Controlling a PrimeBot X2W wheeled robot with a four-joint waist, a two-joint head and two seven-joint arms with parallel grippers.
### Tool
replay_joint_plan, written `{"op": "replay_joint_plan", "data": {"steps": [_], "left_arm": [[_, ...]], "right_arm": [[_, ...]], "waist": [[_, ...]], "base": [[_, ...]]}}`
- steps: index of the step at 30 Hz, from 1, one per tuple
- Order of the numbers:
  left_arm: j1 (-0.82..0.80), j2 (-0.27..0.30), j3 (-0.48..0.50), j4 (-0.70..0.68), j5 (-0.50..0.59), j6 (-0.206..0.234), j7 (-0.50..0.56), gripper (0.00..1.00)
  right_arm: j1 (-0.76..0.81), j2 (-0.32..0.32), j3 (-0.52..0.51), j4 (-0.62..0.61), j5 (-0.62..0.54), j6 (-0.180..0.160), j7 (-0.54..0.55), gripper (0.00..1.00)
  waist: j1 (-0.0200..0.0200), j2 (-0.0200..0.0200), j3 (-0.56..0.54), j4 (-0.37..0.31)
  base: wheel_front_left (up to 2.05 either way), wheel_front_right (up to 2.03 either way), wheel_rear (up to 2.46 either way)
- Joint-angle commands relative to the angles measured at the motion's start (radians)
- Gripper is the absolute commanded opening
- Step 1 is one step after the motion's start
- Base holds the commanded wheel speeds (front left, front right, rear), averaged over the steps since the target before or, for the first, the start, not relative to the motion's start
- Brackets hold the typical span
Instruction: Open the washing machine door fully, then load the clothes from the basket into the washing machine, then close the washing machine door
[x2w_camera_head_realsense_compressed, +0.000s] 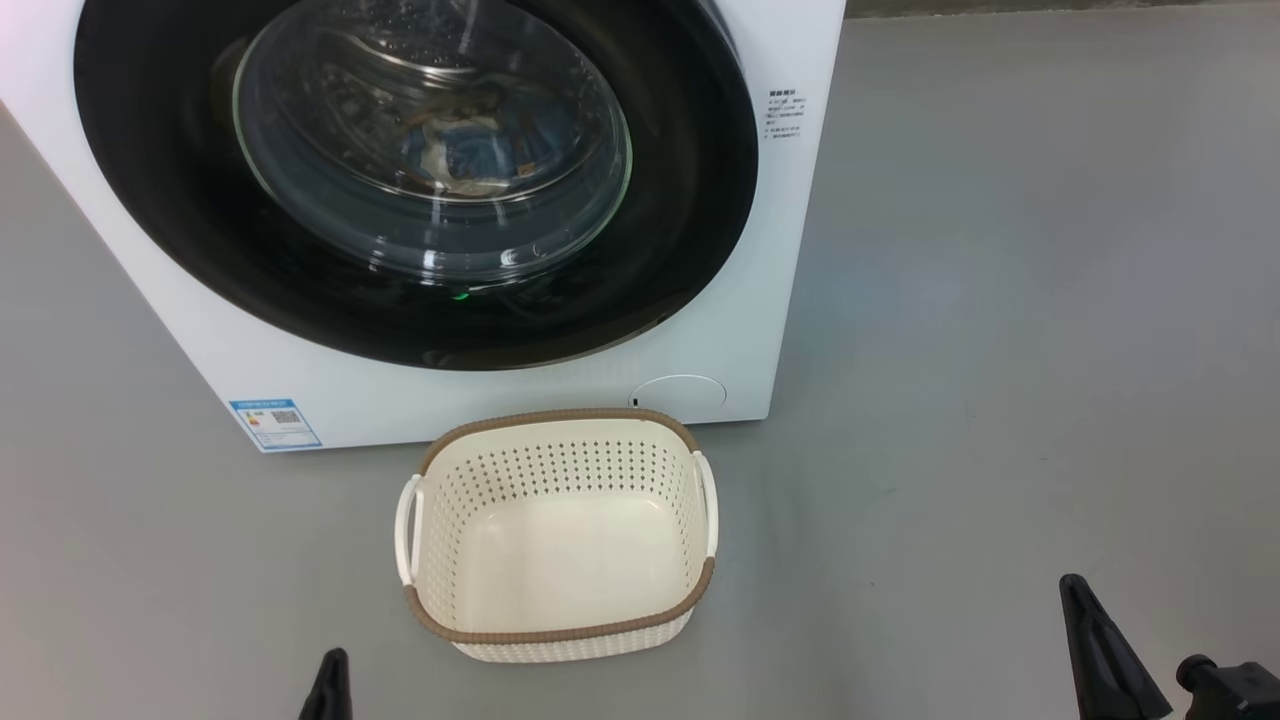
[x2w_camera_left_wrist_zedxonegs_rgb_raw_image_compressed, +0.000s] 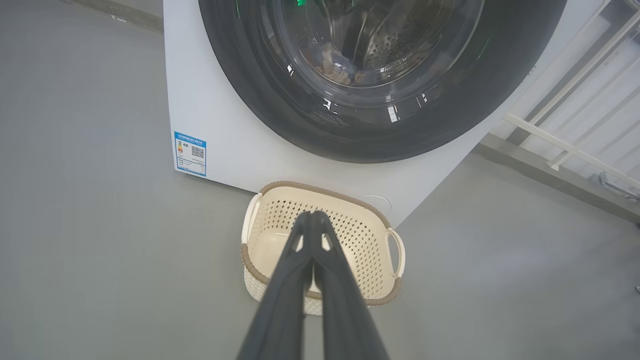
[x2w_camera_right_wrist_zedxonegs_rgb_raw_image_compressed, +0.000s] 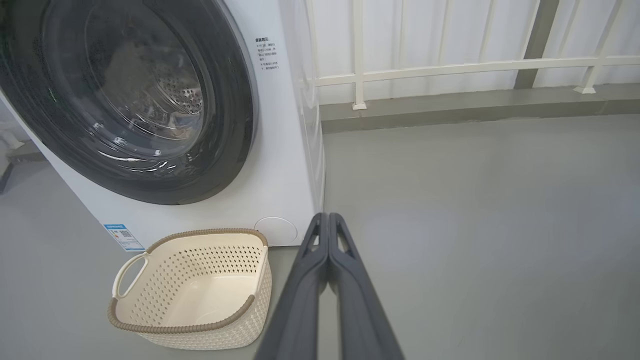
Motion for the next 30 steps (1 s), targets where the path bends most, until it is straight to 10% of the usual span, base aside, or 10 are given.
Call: {"op": "replay_joint_plan", "data": {"steps": [1,30], "left_arm": [[-0.022,0.013,0.011,-0.018,-0.027,-0.002,0.007,0.00],[-0.072,0.024,0.044,-0.007,-0.322,-0.008,0.086,0.00]], "right_arm": [[-0.024,-0.011,0.007,-0.017,0.038,-0.001,0.006,0.00],[-0.083,-0.020,0.027,0.034,0.415,-0.002,0.080,0.00]], "waist": [[-0.0001,0.0000,0.000,0.000],[-0.0002,0.0000,-0.011,0.000]], "base": [[0.00,0.00,0.00],[0.00,0.00,0.00]]}}
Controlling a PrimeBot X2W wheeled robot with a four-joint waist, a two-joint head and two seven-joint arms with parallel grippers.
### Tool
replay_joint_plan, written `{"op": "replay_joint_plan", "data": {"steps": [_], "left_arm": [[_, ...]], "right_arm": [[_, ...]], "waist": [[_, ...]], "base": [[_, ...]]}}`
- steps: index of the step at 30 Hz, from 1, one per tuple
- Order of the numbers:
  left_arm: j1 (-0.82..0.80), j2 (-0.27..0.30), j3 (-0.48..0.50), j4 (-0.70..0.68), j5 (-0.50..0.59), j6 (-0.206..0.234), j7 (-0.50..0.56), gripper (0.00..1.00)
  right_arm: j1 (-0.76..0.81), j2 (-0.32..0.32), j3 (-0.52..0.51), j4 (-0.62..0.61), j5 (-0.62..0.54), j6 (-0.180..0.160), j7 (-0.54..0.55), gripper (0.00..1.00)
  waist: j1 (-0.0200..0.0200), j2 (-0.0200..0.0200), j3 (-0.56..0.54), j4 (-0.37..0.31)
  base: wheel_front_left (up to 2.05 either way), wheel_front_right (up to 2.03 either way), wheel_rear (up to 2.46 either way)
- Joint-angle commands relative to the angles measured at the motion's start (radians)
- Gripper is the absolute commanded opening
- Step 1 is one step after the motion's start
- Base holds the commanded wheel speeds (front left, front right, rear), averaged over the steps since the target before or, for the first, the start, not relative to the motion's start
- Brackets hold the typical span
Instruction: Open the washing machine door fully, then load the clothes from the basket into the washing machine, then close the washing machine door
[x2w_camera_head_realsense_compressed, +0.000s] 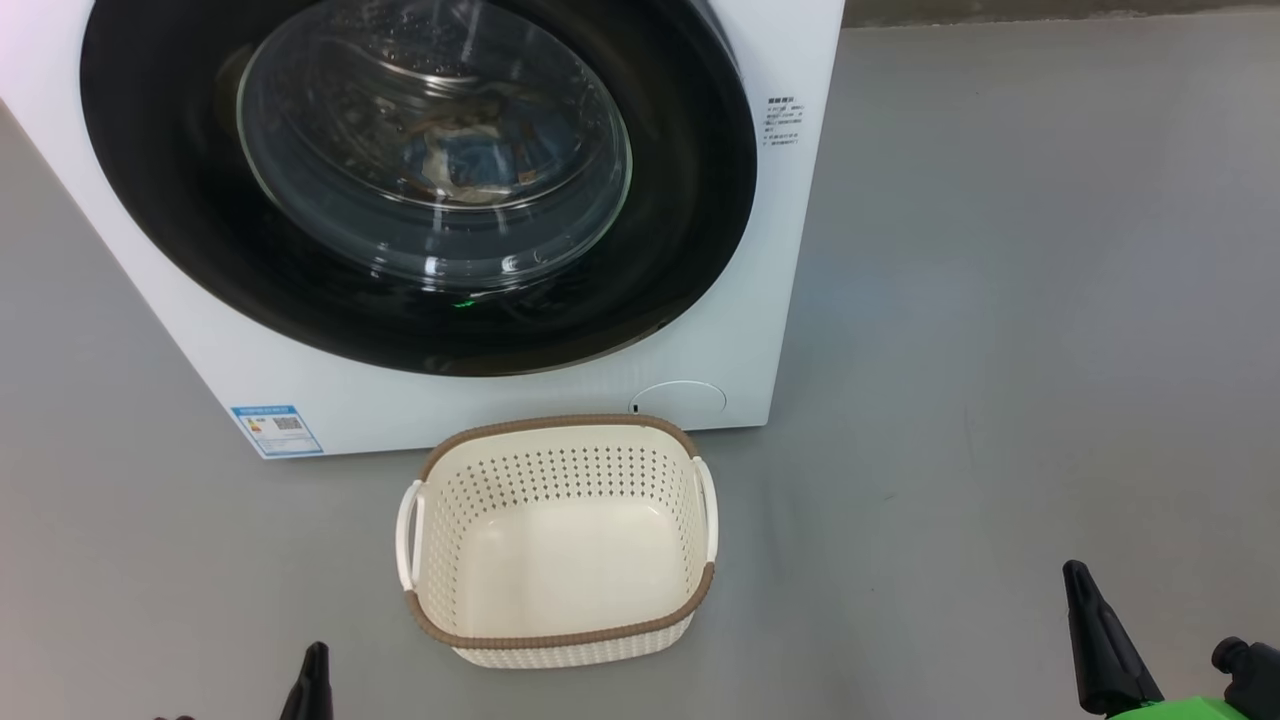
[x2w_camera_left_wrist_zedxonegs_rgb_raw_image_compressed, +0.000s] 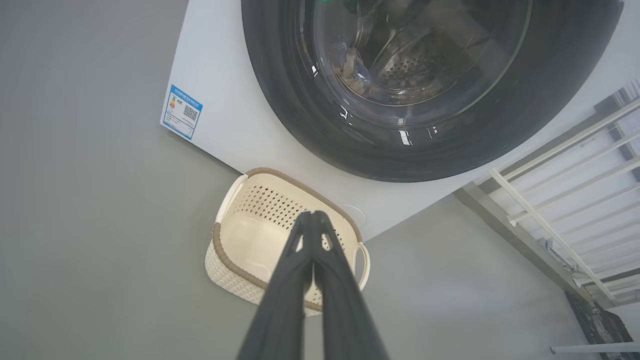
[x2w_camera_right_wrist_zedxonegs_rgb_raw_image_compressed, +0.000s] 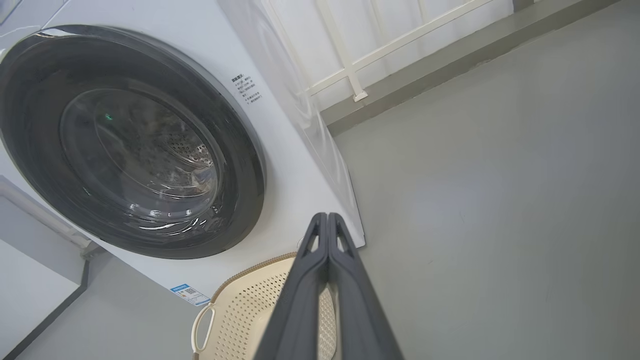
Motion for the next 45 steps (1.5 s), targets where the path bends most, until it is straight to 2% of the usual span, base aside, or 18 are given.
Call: {"op": "replay_joint_plan", "data": {"steps": [1,45], "left_arm": [[-0.042,0.015,0.018,-0.018,-0.020,-0.004,0.002,0.00],[-0.115,0.024,0.076,-0.003,-0.449,-0.013,0.126,0.00]], "right_arm": [[-0.037,-0.014,0.009,-0.017,0.028,-0.002,0.005,0.00],[-0.123,-0.016,0.024,0.059,0.573,-0.005,0.127,0.00]], "waist": [[-0.0001,0.0000,0.000,0.000],[-0.0001,0.0000,-0.016,-0.001]], "base": [[0.00,0.00,0.00],[0.00,0.00,0.00]]}}
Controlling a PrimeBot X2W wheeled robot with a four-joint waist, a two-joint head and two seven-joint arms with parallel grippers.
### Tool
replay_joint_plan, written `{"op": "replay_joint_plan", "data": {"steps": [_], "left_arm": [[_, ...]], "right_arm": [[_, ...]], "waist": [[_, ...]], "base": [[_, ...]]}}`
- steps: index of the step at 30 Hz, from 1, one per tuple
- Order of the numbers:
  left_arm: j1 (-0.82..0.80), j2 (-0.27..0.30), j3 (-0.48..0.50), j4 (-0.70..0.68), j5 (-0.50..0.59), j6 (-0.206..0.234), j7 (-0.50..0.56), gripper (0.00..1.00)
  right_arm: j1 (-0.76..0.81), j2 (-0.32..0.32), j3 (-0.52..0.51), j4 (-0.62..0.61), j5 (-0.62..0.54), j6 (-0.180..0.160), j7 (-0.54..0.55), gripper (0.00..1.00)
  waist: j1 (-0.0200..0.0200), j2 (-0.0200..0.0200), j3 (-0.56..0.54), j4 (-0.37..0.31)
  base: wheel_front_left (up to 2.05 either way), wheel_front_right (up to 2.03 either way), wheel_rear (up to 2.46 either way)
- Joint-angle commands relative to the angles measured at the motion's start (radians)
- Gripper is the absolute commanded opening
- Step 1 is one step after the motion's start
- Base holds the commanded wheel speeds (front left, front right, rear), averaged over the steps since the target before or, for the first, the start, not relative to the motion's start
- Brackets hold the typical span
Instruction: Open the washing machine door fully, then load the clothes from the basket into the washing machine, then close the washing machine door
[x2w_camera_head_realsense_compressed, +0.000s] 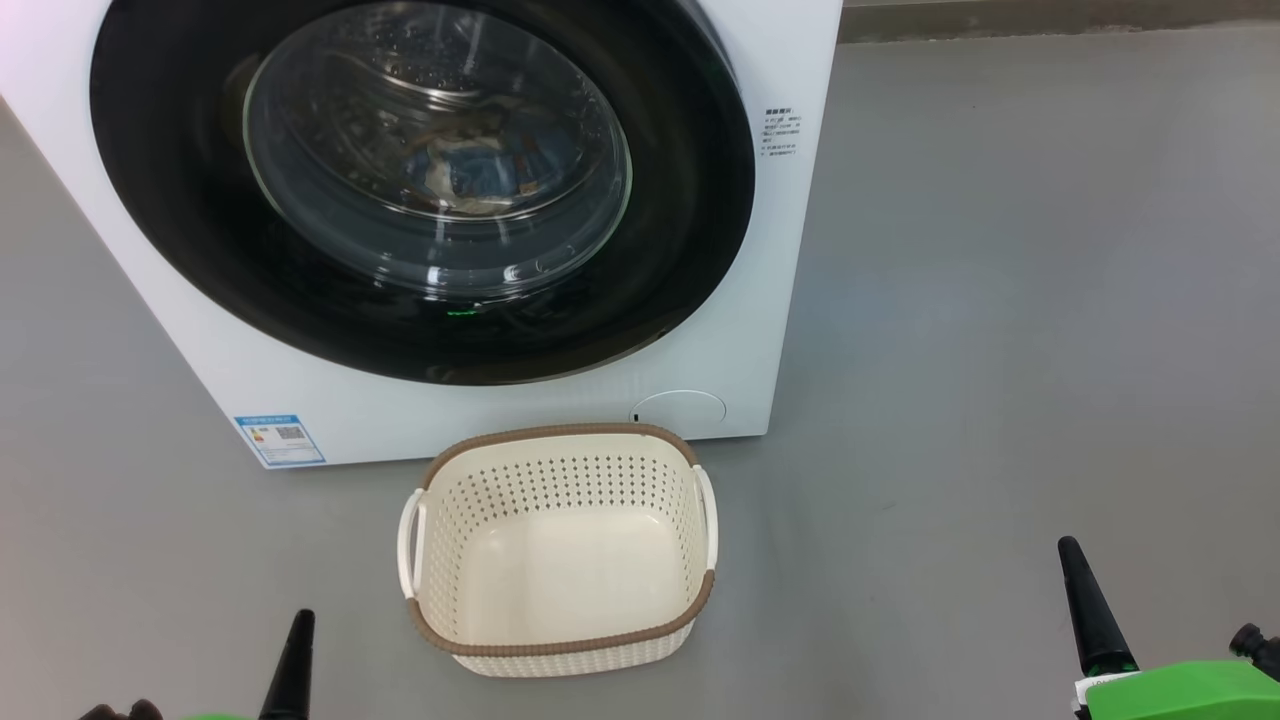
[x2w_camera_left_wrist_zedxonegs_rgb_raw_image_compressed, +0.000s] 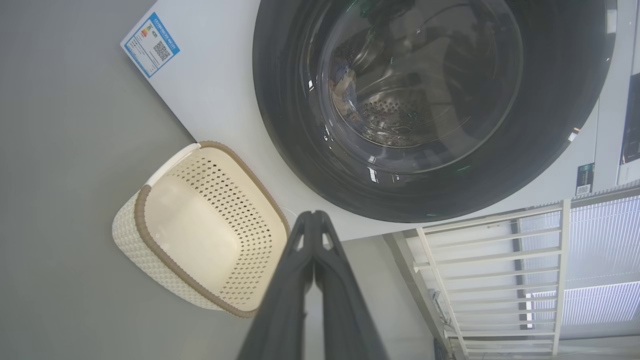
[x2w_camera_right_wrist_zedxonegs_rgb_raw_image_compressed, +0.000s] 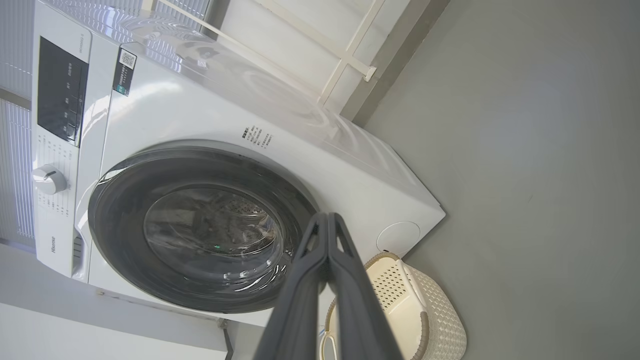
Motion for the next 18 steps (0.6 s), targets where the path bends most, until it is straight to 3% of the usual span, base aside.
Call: {"op": "replay_joint_plan", "data": {"steps": [1,18], "left_arm": [[-0.051,0.018,0.030,-0.018,-0.024,-0.007,0.005,0.00],[-0.080,0.020,0.055,-0.012,-0.192,-0.010,0.056,0.00]], "right_arm": [[-0.043,-0.012,0.019,-0.018,0.034,-0.004,0.010,0.00],[-0.078,-0.010,0.022,0.013,0.246,-0.005,0.060,0.00]], "waist": [[-0.0001,-0.0001,0.000,0.000],[-0.0001,-0.0001,-0.007,0.000]], "base": [[0.00,0.00,0.00],[0.00,0.00,0.00]]}}
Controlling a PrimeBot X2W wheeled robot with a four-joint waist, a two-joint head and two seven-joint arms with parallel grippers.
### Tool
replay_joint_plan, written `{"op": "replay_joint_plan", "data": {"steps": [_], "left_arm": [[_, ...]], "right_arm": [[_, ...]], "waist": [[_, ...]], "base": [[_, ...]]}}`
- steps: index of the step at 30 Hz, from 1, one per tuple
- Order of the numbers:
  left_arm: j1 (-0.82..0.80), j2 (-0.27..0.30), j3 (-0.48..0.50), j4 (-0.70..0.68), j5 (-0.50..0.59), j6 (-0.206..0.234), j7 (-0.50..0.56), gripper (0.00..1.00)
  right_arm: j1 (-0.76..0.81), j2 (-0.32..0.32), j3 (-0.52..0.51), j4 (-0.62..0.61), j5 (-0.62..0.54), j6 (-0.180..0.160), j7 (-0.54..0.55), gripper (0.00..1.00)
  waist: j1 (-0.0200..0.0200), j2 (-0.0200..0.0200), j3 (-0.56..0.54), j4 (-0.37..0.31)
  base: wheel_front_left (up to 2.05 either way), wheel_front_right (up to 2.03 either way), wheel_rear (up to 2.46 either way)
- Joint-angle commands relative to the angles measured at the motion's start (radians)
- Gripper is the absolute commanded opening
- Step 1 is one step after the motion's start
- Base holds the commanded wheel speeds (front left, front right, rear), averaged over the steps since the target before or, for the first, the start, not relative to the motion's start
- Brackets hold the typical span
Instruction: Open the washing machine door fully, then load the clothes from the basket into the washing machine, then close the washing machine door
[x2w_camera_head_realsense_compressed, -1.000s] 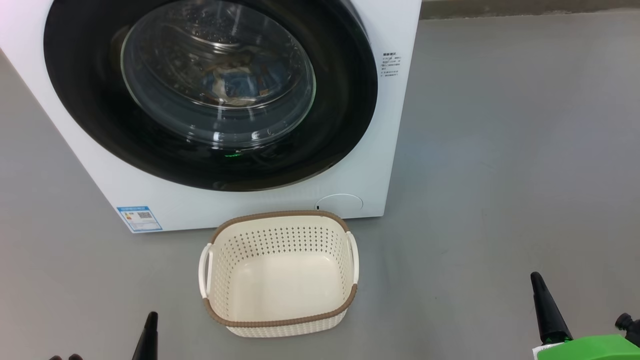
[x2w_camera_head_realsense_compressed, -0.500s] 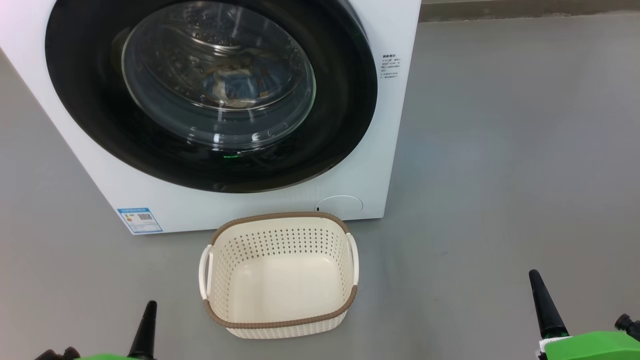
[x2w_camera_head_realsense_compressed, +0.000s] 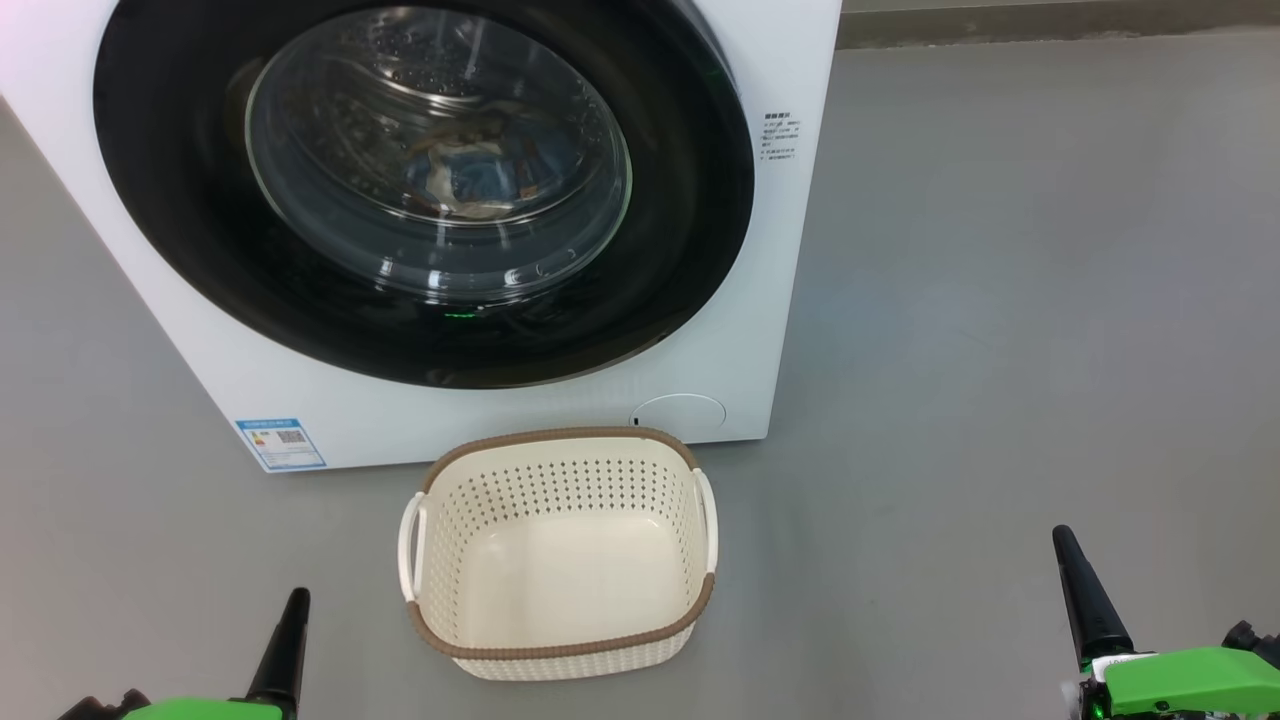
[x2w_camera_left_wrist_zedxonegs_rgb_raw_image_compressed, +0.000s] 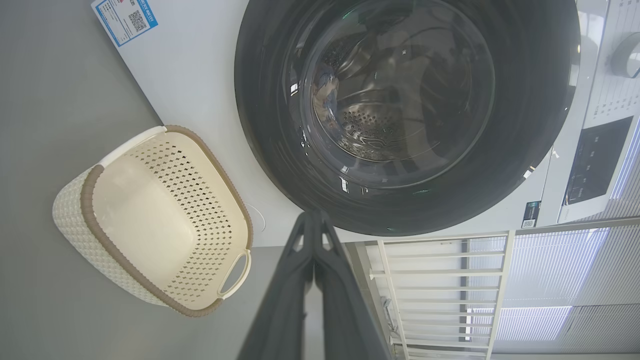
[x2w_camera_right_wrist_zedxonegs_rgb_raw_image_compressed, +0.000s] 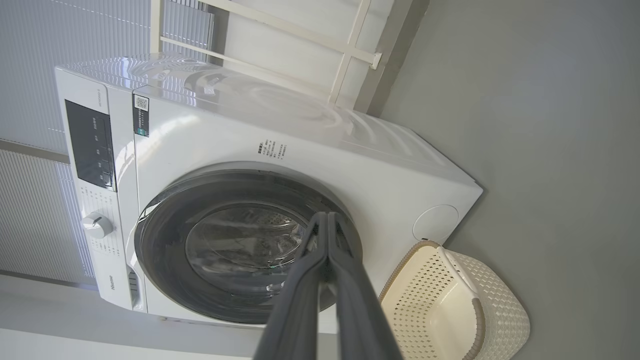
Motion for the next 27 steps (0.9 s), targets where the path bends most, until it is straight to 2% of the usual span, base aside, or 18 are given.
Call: {"op": "replay_joint_plan", "data": {"steps": [1,18,27], "left_arm": [[-0.045,0.019,0.032,-0.018,-0.027,-0.007,0.010,0.00],[-0.076,0.021,0.059,-0.011,-0.205,-0.011,0.064,0.00],[-0.080,0.021,0.064,-0.010,-0.228,-0.012,0.072,0.00]], "right_arm": [[-0.047,-0.010,0.022,-0.019,0.039,-0.004,0.010,0.00],[-0.083,-0.008,0.024,0.013,0.264,-0.005,0.065,0.00],[-0.088,-0.006,0.022,0.017,0.293,-0.006,0.074,0.00]], "waist": [[-0.0001,-0.0001,-0.001,0.000],[-0.0001,-0.0001,-0.007,0.000],[-0.0001,-0.0001,-0.008,0.000]], "base": [[0.00,0.00,0.00],[0.00,0.00,0.00],[0.00,0.00,0.00]]}}
